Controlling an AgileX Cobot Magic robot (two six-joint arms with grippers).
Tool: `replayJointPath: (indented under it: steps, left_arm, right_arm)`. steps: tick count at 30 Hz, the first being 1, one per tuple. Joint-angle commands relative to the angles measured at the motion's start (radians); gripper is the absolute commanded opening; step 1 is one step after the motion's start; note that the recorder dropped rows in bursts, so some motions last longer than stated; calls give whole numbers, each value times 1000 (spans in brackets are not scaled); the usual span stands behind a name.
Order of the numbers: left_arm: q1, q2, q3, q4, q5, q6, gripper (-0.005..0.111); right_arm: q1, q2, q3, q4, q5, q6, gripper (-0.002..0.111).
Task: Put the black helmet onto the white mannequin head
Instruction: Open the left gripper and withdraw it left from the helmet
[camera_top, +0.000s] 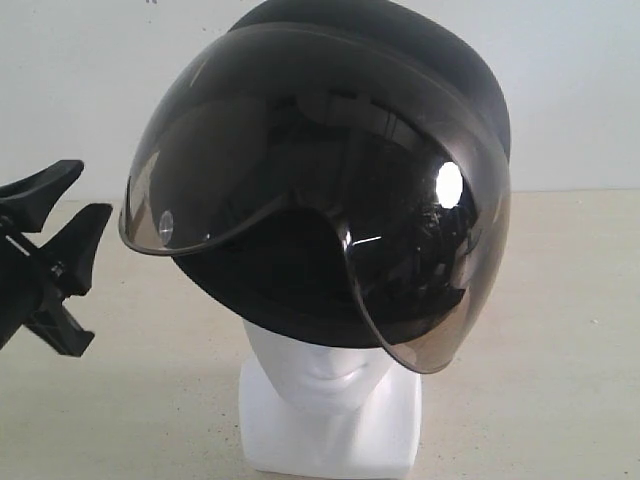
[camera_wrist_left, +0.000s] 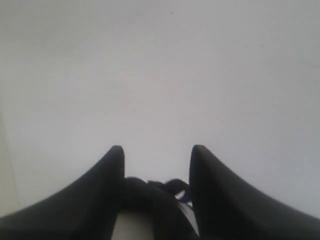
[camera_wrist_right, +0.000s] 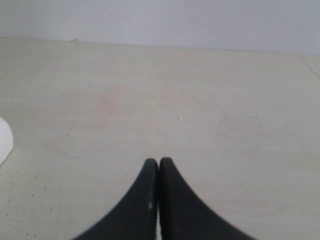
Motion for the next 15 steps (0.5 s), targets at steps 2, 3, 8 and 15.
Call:
replayJointPath:
  steps: [2,3,8,15]
  left_arm:
    - [1,1,83,-124,1,60,40]
    - [1,1,93,-126,1,70,40]
    - [1,1,100,-93,1,167,40]
    - [1,1,100,-12,1,275,40]
  right_arm:
    - [-2,-4,0,-3,-3,-3,0]
    - [-2,-4,0,-3,-3,-3,0]
    - [-2,-4,0,-3,-3,-3,0]
    - [-2,-4,0,-3,-3,-3,0]
